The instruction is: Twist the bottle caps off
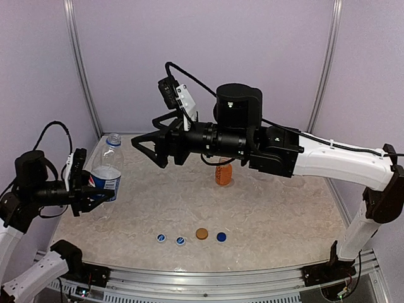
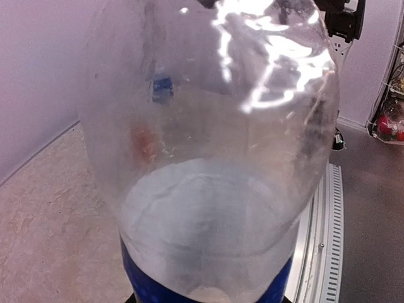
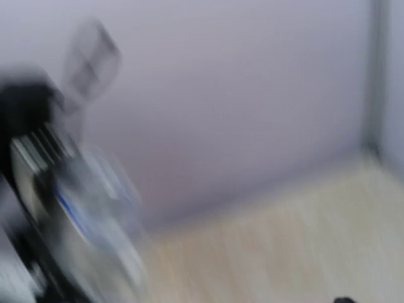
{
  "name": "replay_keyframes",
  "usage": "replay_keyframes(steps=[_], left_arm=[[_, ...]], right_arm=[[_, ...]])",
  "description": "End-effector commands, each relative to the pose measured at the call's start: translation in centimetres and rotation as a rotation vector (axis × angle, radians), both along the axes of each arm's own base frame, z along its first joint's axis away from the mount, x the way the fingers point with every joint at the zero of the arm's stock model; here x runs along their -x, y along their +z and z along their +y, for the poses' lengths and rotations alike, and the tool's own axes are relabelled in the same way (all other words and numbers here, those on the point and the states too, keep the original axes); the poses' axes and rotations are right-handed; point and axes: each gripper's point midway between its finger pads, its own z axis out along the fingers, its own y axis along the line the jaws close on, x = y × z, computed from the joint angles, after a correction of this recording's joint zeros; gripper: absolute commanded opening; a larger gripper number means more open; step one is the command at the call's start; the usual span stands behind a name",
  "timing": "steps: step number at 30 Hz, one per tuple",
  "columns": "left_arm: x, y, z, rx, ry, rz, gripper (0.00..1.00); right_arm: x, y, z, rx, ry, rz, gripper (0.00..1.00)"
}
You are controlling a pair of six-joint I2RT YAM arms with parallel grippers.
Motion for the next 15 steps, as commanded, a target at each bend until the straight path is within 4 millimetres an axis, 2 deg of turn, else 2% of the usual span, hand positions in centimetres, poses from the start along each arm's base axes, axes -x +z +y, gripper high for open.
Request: replay_keyframes(steps=[1,5,9,12,15], left_arm=[[0.4,0.2,-0.3,-0.025,-0.036,-0.02,0.33],[0.3,0.3,-0.5,-0.029,-0.047,-0.025,0.33],[0.1,0.5,-0.6,-0.027,-0.05,-0.031,0.33],[0.1,0.5,-0.7,-0.03,-0.051,-0.031,0.33],[0.1,0.5,-0.7,-0.031,-0.055,-0.03,0.33]], right_arm=[[2.1,3.8,4.4,-0.212,0.122,-0.121,0.88],[2.2,3.8,6.2,-0.235,0.148,-0.113,0.86],[1.6,2.6,7.3,-0.216,0.136,-0.083,0.74],[1.8,2.4,7.6,-0.218,0.152,-0.077,0.58],[1.8,2.3,7.7,-0.214,0.162,-0.072,0.32]])
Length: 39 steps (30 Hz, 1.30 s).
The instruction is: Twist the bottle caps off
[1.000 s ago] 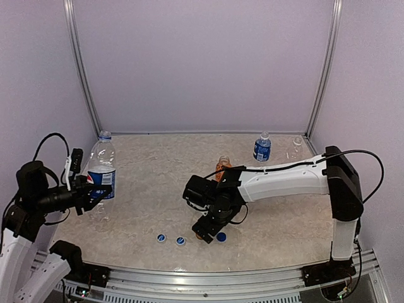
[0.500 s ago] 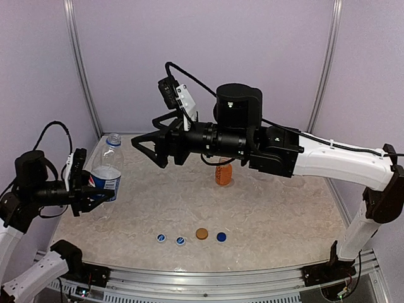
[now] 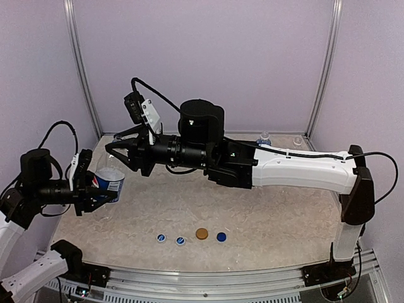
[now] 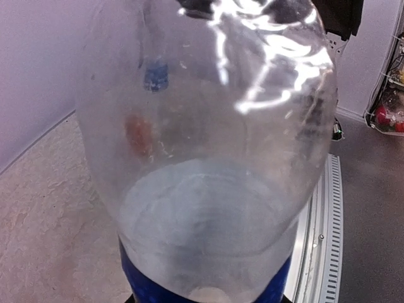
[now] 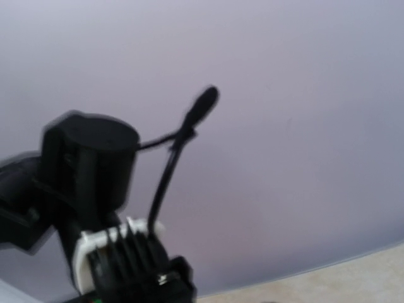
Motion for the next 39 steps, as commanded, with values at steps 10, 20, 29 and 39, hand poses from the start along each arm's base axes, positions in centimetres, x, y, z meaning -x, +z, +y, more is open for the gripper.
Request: replay_keyframes(steps=[10,20,29,39], left_arm=[[0.2,1.3,-0.2,0.002,-0.018,-0.056,0.39],[-5.2,1.5,4.0,0.248,0.406,0.153,0.99],[-8.0,-0.7,11.4,0.417,0.829,0.226,0.99],[-7.7,-0.1,13.2,0.44,0.9,0.148,0.99]], right_arm=[[0.7,0.7,0.5,-0.002,0.045,0.0,0.0],[-10.5,-4.9,-7.1,0.273,-0.516,-0.097,0.0],[-18.0,-13.7,-12.3,0.328,-0.681,-0.014,0.0],[-20.2,-17.0,-11.8,0.412,-0.724,-0.045,0.0]])
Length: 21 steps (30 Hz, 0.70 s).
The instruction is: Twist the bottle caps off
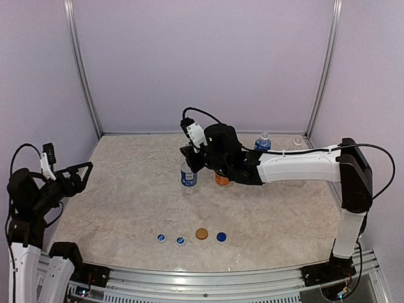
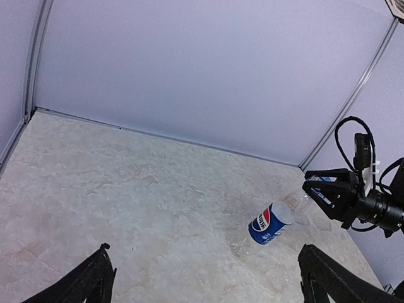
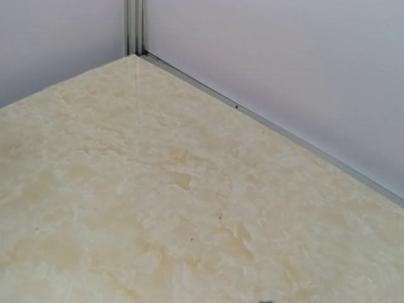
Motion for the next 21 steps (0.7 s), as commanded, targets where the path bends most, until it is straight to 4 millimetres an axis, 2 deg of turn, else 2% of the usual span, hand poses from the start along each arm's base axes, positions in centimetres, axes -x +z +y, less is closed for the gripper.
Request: replay_keyframes(steps=[1,9,10,13,15,17,18,19,21], left_arm=[[-0.1,0.2,0.4,0.005,0.022,-0.019,0.99],[0.0,0.3,-0.2,0.01,-0.016,-0.026,0.99],[0.0,0.3,-0.2,0.009,-0.017,-0.026,0.99],[0.0,0.3,-0.2,0.004,-0.02,-0.026,0.99],[0.0,0.3,-0.3,0.003,-0.026,-0.026,0.99],[0.0,0.2,-0.4,0.001,-0.03,-0.026,0.99],[0.1,0.3,-0.4,-0.003,-0.034,-0.027,0.99],[0.1,0.3,-0.5,-0.007,-0.038,-0.029,0.99],[0.2,0.2,-0.6,-0.016,-0.043,-0.029,0.99]], right_arm=[[-1.0,-0.5,0.4,0.032,-0.038,-0.028,0.0],[-1.6,-2.5,0.9,0.134,-0.043,-0.006,0.0],[-1.6,-2.6,1.0,0.142,-0.039,0.0,0.05],[-1.6,-2.5,1.5,0.152,-0.024,0.01,0.47],[-1.6,-2.0,1.6,0.146,-0.02,0.007,0.67],[-1.6,-1.4,1.7,0.136,-0.019,0.003,0.82],[-1.6,-1.1,1.7,0.133,-0.018,0.001,0.94],[-1.6,-0.7,1.6,0.128,-0.02,-0.002,0.98],[-1.5,0.1,1.5,0.118,-0.02,-0.003,0.99]])
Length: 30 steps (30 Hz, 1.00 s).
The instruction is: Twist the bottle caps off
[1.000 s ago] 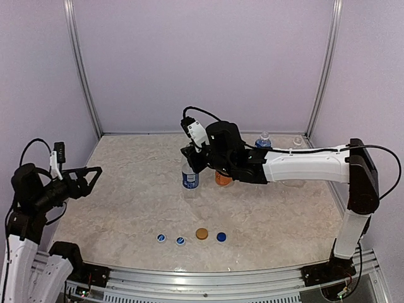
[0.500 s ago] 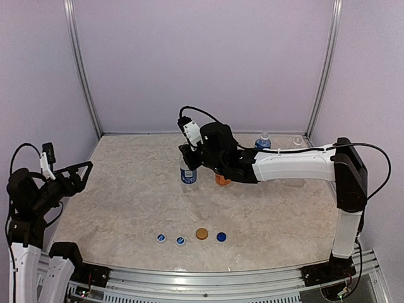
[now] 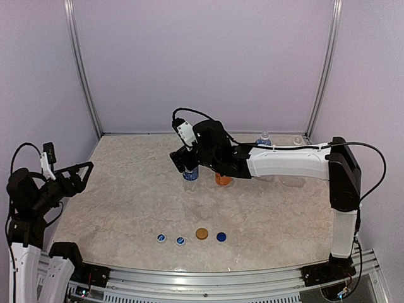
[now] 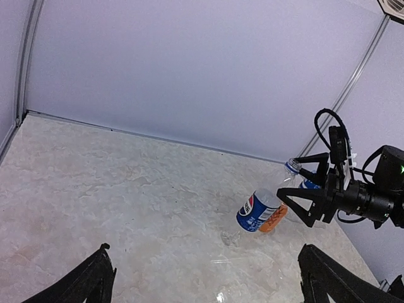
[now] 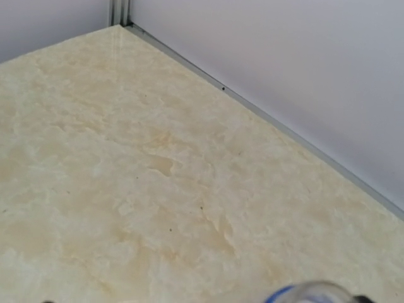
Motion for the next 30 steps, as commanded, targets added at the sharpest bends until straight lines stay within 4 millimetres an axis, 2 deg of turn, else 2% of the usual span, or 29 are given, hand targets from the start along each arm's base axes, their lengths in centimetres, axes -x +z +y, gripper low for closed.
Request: replay_keyframes(steps=[1,4,6,8,10,11,14,16,18,21,23,25,27,28,29,30], left_arm=[[0.1,-0.3,-0.3,-0.023,-0.019,-0.012,0.99],[-0.1,-0.4,-0.3,-0.024,-0.019,-0.007,0.99],[-0.2,-0.5,-0.1,-0.026,-0.009,-0.004,0.99],[-0.2,-0.6,0.1,-0.028,0.002,-0.002,0.99],[-0.3,-0.5,0.2,-0.03,0.009,-0.001,0.99],[-0.3,-0.6,0.2,-0.029,0.011,0.001,0.99],[-0.3,-0.5,0.3,-0.03,0.015,-0.002,0.99],[-0.4,-0.7,0.4,-0.03,0.022,0.006,0.99],[-0.4,-0.7,0.5,-0.032,0.027,0.005,0.99],[-0.5,-0.8,0.8,-0.033,0.041,0.01,0.99],[-0.7,-1.1,1.1,-0.039,0.058,0.018,0.99],[-1.0,-1.6,1.5,-0.057,0.078,0.027,0.99],[-1.2,-2.3,2.0,-0.077,0.104,0.043,0.99],[-1.4,-2.8,2.3,-0.085,0.117,0.054,0.99],[-1.5,-3.1,2.5,-0.088,0.133,0.062,0.99],[-1.6,-3.4,2.8,-0.089,0.146,0.067,0.99]], right_arm=[[0.3,1.8,0.2,-0.009,0.005,0.002,0.99],[0.3,4.1,-0.4,-0.021,-0.009,-0.01,0.99],[0.4,6.7,-1.3,-0.035,-0.029,-0.036,0.99],[0.2,9.0,-3.0,-0.043,-0.078,-0.054,0.99],[-1.2,10.8,-6.0,-0.044,-0.164,-0.04,0.99],[-2.1,11.8,-8.0,-0.049,-0.223,-0.029,0.99],[-5.5,13.0,-16.3,-0.013,-0.44,-0.007,0.99],[-7.1,12.8,-22.2,-0.008,-0.559,0.044,0.99],[-7.7,12.7,-28.2,-0.016,-0.682,0.074,0.99],[-6.1,13.2,-36.2,-0.059,-0.829,0.06,0.99],[-4.0,13.2,-40.9,-0.12,-0.906,0.06,0.99],[-0.9,13.4,-44.9,-0.188,-0.969,0.034,0.99],[1.7,11.6,-47.6,-0.198,-1.027,0.023,0.99],[2.7,10.3,-48.3,-0.19,-1.046,0.028,0.99],[3.8,8.7,-48.8,-0.176,-1.058,0.041,0.99],[4.8,6.2,-49.0,-0.154,-1.068,0.075,0.99]])
